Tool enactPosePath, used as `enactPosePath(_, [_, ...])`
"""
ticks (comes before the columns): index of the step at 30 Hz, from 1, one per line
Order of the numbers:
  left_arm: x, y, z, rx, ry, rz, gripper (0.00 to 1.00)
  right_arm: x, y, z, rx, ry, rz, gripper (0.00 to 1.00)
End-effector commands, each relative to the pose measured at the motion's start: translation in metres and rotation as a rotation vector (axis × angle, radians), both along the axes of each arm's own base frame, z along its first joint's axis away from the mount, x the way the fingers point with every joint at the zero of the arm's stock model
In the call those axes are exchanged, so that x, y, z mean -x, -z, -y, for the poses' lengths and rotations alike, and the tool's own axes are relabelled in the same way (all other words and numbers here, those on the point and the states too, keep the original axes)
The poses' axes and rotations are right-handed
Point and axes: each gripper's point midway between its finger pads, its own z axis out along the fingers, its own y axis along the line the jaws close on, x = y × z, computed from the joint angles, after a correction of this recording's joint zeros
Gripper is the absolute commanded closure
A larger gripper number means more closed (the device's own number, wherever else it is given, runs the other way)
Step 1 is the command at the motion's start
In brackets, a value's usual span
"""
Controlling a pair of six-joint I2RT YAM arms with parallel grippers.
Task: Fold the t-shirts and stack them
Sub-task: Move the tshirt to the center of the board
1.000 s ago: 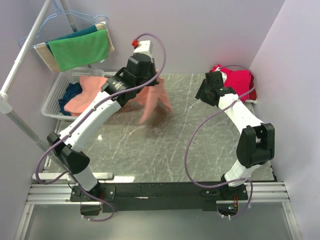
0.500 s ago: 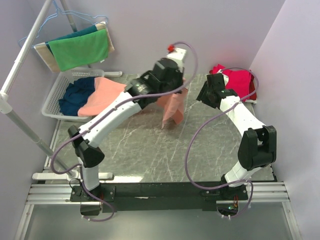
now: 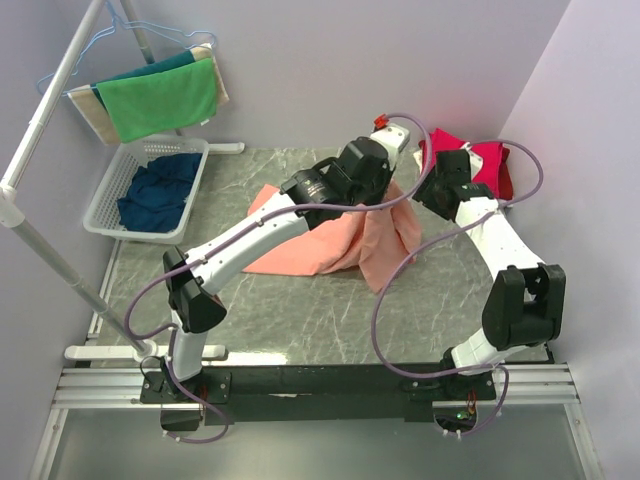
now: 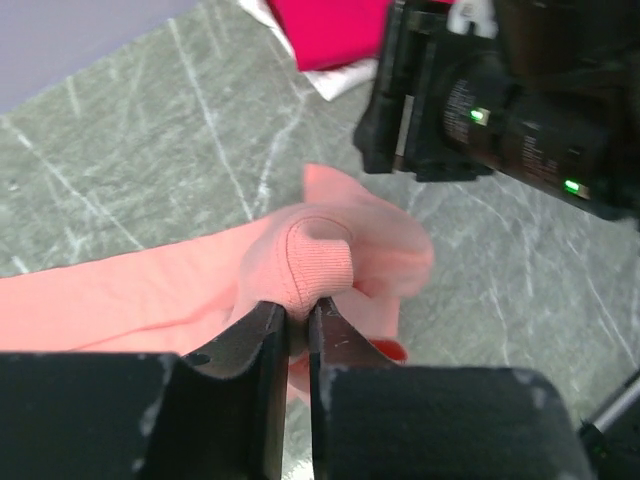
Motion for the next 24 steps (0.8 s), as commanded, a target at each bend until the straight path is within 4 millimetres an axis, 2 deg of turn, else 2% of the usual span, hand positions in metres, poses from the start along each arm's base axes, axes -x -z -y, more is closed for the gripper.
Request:
enactPosePath(1, [-0.027, 0.002, -0.014, -0.029, -0.139, 0.071, 0.88, 0.001, -0.018, -0.001, -0.017, 0.004, 0.049, 0.38])
enactPosePath(4, [-0.038, 0.040, -0.025, -0.078, -0.208, 0.004, 0.94, 0.006, -0.016, -0.004, -0.015, -0.017, 0.039, 0.38])
enactPosePath(5, [-0.045, 0.047, -0.034, -0.085, -0.255, -0.005, 0.96, 0.009, -0.015, -0.003, -0.012, -0.021, 0.035, 0.38])
enactPosePath(6, [-0.046, 0.064, -0.039, -0.106, -0.267, -0.033, 0.99, 0.010, -0.016, -0.002, -0.003, -0.033, 0.035, 0.39])
enactPosePath(8, [-0.058, 0.069, -0.050, -0.063, -0.319, -0.065, 0.99, 0.017, -0.019, -0.008, -0.009, -0.066, 0.047, 0.39])
enactPosePath(10, [-0.065, 0.083, -0.057, -0.049, -0.340, -0.099, 0.99, 0.025, -0.022, -0.020, 0.006, -0.131, 0.063, 0.39])
enactPosePath(12, [-0.082, 0.089, -0.065, -0.029, -0.370, -0.111, 0.99, 0.037, -0.025, -0.032, 0.034, -0.189, 0.079, 0.38])
enactPosePath(13, [-0.094, 0.102, -0.071, -0.045, -0.388, -0.123, 0.99, 0.042, -0.030, -0.035, 0.043, -0.202, 0.094, 0.38])
enactPosePath(14, [-0.101, 0.107, -0.074, -0.051, -0.408, -0.123, 0.99, 0.048, -0.025, -0.039, 0.055, -0.217, 0.084, 0.37])
enactPosePath(15, [-0.111, 0.102, -0.075, -0.039, -0.426, -0.110, 0.99, 0.051, -0.025, -0.043, 0.063, -0.236, 0.086, 0.37])
enactPosePath(16, [-0.124, 0.117, -0.081, -0.061, -0.457, -0.122, 0.99, 0.056, -0.027, -0.053, 0.065, -0.268, 0.094, 0.37])
enactPosePath(17, [-0.131, 0.120, -0.084, -0.063, -0.481, -0.122, 0.99, 0.060, -0.023, -0.057, 0.074, -0.290, 0.086, 0.37])
enactPosePath(18, [-0.140, 0.111, -0.087, -0.045, -0.509, -0.105, 0.99, 0.063, -0.021, -0.060, 0.096, -0.312, 0.085, 0.36])
enactPosePath(19, [-0.151, 0.117, -0.094, -0.043, -0.539, -0.110, 0.99, 0.067, -0.020, -0.071, 0.106, -0.351, 0.082, 0.36])
enactPosePath(24, [-0.181, 0.107, -0.108, 0.026, -0.603, -0.063, 0.99, 0.079, -0.004, -0.097, 0.142, -0.474, 0.047, 0.36])
